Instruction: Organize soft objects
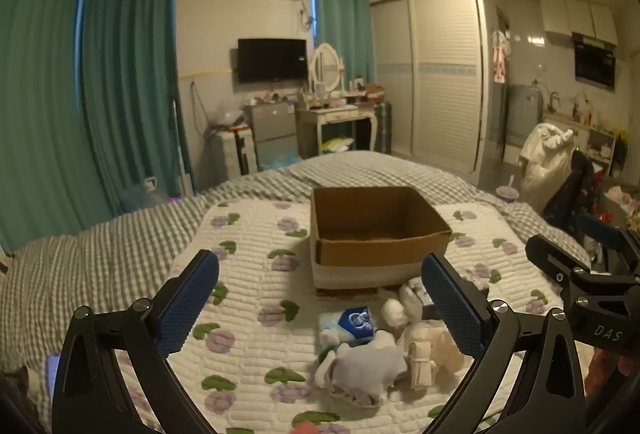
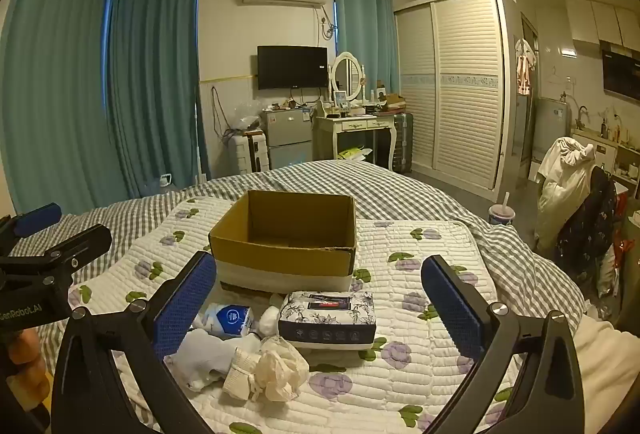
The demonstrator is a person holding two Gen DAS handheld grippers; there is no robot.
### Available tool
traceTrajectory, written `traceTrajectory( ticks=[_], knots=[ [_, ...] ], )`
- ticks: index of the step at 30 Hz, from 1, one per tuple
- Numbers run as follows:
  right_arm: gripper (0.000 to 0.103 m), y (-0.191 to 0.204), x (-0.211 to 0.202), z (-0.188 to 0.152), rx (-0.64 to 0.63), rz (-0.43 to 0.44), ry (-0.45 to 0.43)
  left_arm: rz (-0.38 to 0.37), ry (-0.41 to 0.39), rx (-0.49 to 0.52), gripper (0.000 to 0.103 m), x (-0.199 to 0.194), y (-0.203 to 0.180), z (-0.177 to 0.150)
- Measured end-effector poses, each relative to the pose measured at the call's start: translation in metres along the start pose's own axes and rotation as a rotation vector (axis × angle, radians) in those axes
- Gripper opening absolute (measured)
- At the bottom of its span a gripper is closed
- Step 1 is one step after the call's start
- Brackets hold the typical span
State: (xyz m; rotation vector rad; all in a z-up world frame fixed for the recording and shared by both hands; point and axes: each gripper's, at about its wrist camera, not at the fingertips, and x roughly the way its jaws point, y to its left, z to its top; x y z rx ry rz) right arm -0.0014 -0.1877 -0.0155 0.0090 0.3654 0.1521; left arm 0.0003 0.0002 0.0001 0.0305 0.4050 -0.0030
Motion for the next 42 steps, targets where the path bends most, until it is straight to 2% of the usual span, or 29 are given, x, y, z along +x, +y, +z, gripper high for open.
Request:
traceTrajectory(
  ticks=[42],
  knots=[
    [0.103,0.0019,0.0045,-0.0032,-0.007,0.002,0.018,-0.004,-0.006,0.006,0.103,-0.0009,-0.0013,-0.0028]
  ],
)
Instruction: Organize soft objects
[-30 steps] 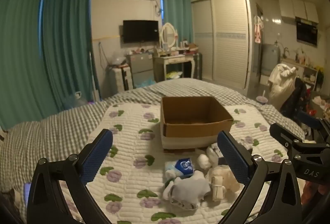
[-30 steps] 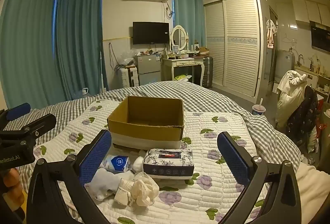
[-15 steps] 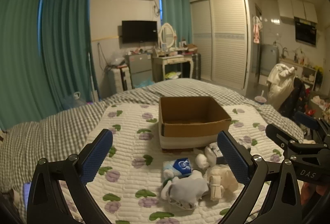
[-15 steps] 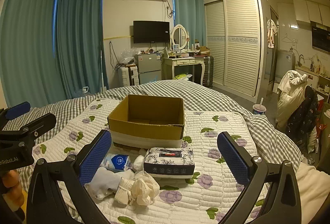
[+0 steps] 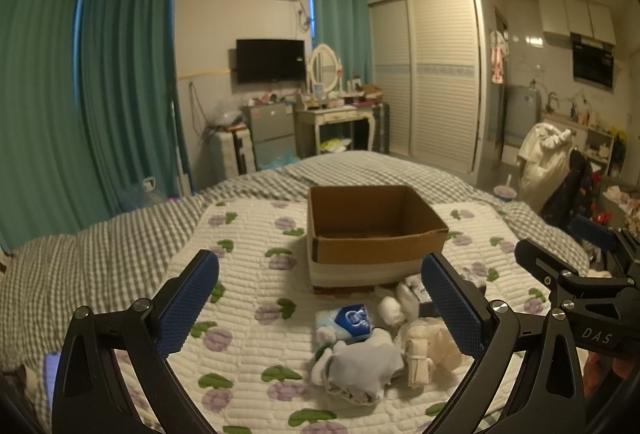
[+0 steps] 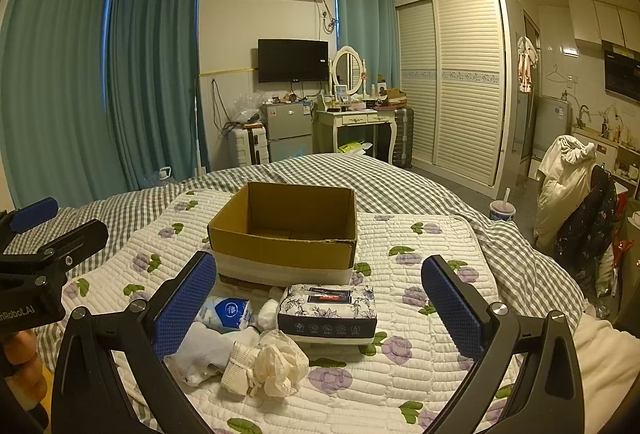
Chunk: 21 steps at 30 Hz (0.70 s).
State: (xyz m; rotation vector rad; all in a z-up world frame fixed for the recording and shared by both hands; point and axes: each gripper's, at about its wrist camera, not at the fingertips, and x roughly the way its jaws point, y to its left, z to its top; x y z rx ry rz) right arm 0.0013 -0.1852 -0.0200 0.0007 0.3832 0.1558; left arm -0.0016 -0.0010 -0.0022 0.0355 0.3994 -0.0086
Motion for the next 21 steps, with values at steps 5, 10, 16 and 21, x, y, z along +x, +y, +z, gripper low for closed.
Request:
traceTrajectory(
  ticks=[5,10,16,21],
  knots=[
    [0.103,0.0,0.0,-0.003,0.0,-0.001,0.001,0.0,0.001,0.0,0.103,0.0,0.0,0.0],
    [0.103,0.0,0.0,-0.002,0.0,-0.003,0.002,0.001,0.001,0.002,0.103,0.0,-0.001,0.0],
    [0.103,-0.002,0.002,-0.01,0.0,-0.006,0.004,0.002,0.001,0.003,0.103,0.0,-0.001,-0.001],
    [0.103,-0.002,0.003,-0.011,-0.001,-0.006,0.005,0.002,0.0,0.001,0.103,0.0,-0.001,-0.001]
  ],
)
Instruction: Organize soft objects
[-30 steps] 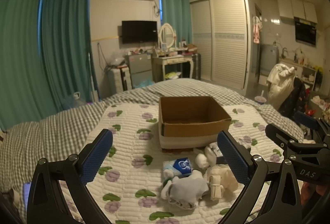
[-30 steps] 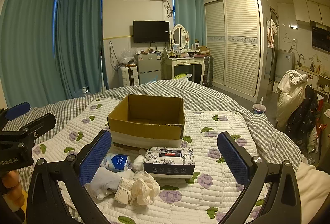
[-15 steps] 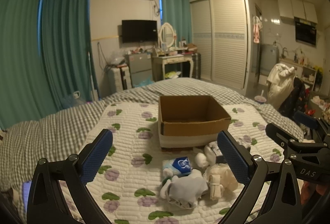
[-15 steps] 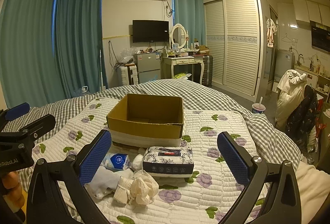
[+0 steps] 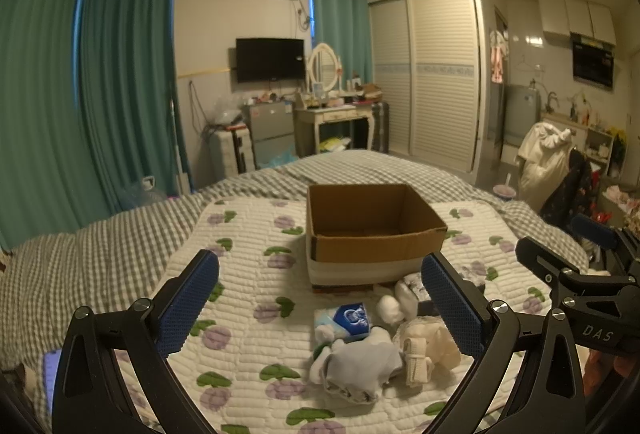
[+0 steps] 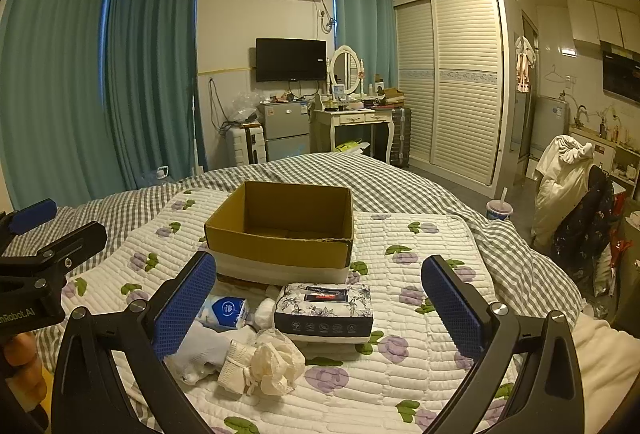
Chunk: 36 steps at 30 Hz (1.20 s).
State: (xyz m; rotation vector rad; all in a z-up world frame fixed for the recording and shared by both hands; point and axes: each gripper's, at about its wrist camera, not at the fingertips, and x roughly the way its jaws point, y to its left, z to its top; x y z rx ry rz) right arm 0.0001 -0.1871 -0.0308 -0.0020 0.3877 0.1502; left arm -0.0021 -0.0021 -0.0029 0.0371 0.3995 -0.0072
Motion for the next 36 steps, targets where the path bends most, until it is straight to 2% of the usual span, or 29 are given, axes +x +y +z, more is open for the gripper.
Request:
traceTrajectory(
  ticks=[20,29,34,36],
  knots=[
    [0.103,-0.001,-0.001,0.001,0.001,-0.002,0.003,-0.006,-0.002,0.001,0.103,0.0,-0.002,0.0],
    [0.103,0.007,-0.022,0.015,-0.026,-0.012,-0.002,-0.009,-0.002,0.007,0.103,-0.009,-0.002,0.005],
    [0.103,0.007,-0.02,0.001,-0.048,-0.012,0.061,-0.013,0.044,0.02,0.103,0.001,-0.002,-0.01],
    [0.103,0.007,-0.01,-0.013,-0.054,0.0,0.112,-0.016,0.082,0.031,0.103,0.011,-0.004,-0.023]
  ],
)
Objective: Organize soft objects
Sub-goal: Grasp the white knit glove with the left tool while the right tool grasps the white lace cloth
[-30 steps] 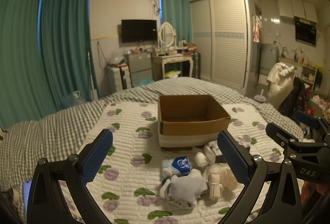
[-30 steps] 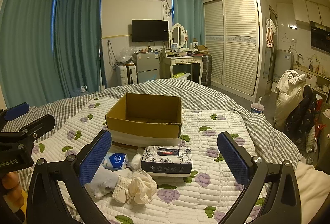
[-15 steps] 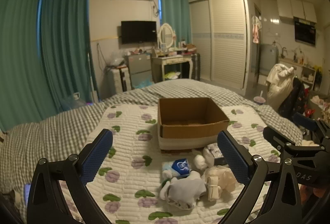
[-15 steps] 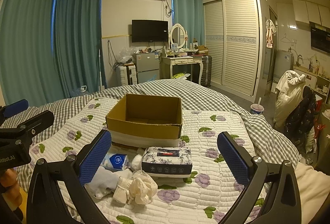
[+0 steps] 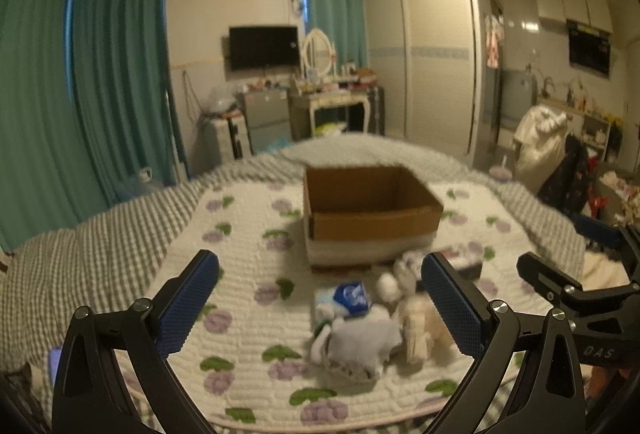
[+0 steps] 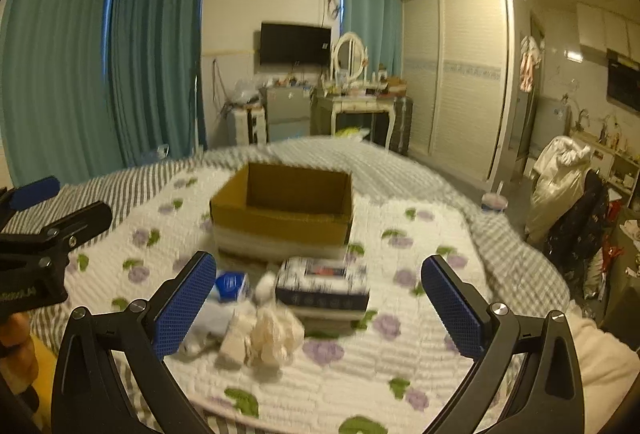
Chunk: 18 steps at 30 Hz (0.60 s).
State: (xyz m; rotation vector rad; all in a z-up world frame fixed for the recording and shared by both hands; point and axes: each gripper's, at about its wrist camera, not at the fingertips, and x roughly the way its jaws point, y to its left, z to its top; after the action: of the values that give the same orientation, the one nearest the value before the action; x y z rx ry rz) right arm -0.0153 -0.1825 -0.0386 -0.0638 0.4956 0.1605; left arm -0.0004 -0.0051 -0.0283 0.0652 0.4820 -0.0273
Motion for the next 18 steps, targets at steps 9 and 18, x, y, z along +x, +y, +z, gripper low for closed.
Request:
traceTrajectory(
  ticks=[9,18],
  knots=[
    [0.095,0.007,0.074,-0.053,-0.004,0.017,0.205,-0.038,0.255,0.031,0.101,0.076,-0.01,-0.069],
    [0.074,0.018,0.125,-0.068,-0.001,0.058,0.29,-0.151,0.35,0.019,0.094,0.11,-0.011,-0.088]
  ],
)
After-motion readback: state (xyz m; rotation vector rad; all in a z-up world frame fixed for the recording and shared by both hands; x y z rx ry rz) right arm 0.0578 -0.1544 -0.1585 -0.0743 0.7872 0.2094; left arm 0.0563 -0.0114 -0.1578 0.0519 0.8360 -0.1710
